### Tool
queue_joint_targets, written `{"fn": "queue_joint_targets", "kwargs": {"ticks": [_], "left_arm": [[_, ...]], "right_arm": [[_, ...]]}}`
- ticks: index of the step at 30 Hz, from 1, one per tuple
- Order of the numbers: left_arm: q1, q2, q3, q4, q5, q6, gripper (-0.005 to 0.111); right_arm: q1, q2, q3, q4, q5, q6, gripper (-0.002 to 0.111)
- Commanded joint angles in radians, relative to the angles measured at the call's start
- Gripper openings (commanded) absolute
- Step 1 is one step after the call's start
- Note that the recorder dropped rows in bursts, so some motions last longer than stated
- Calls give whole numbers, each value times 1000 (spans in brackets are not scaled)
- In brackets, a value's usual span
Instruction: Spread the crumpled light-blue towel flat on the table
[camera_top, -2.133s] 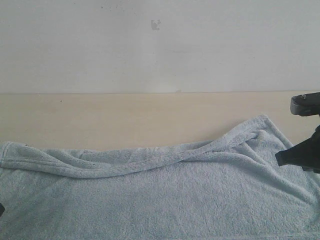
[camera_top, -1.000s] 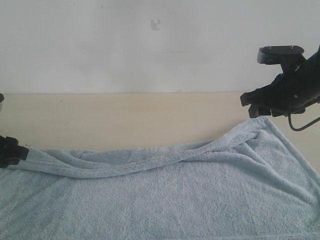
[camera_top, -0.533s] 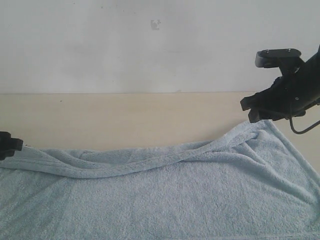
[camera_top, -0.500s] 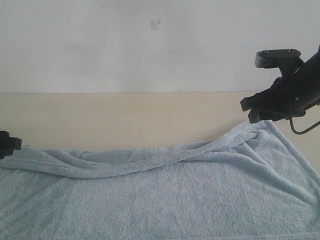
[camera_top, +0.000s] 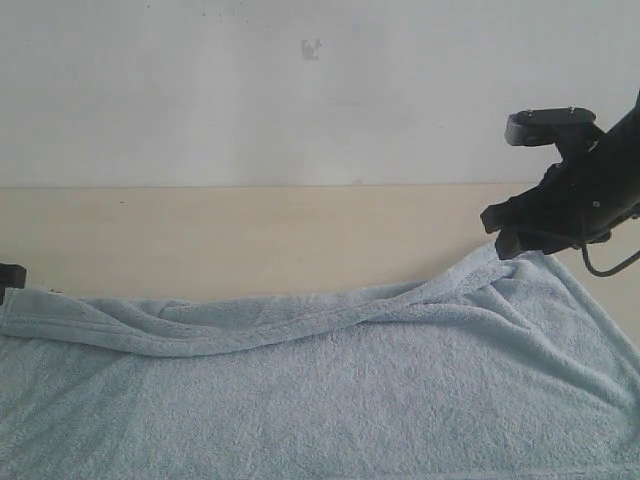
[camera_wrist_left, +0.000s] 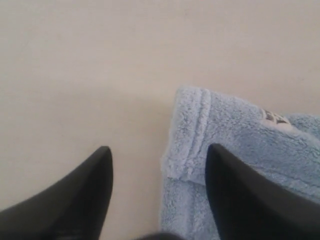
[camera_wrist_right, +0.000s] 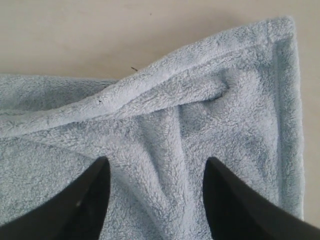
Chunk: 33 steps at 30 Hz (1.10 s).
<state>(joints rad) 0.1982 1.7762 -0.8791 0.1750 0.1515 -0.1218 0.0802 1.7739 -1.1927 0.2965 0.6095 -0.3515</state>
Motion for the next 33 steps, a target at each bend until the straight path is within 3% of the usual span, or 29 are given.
{"fn": "queue_joint_targets", "kwargs": {"ticks": [1, 9, 11, 14, 15, 19, 23, 33], "left_arm": [[2, 47, -53, -88, 34, 83, 47], [2, 97, -117, -392, 110, 431, 47], [14, 97, -139, -551, 160, 609, 47], [87, 97, -157, -919, 251, 972, 47], [107, 97, -157, -958, 268, 1023, 47], [175, 97, -157, -1024, 287, 1050, 48], [175, 97, -157, -1168, 381, 1216, 48], [175, 106, -129, -1171, 327, 1248, 48]], "right_arm": [[-1, -1, -5, 30, 9, -34, 54], [-1, -1, -5, 39, 13, -51, 54], [-1, -1, -5, 39, 17, -54, 54], [-1, -1, -5, 39, 24, -61, 54], [-1, -1, -5, 39, 26, -65, 54], [-1, -1, -5, 41, 30, -69, 54], [-1, -1, -5, 41, 30, -69, 54], [-1, -1, -5, 59, 32, -78, 54]]}}
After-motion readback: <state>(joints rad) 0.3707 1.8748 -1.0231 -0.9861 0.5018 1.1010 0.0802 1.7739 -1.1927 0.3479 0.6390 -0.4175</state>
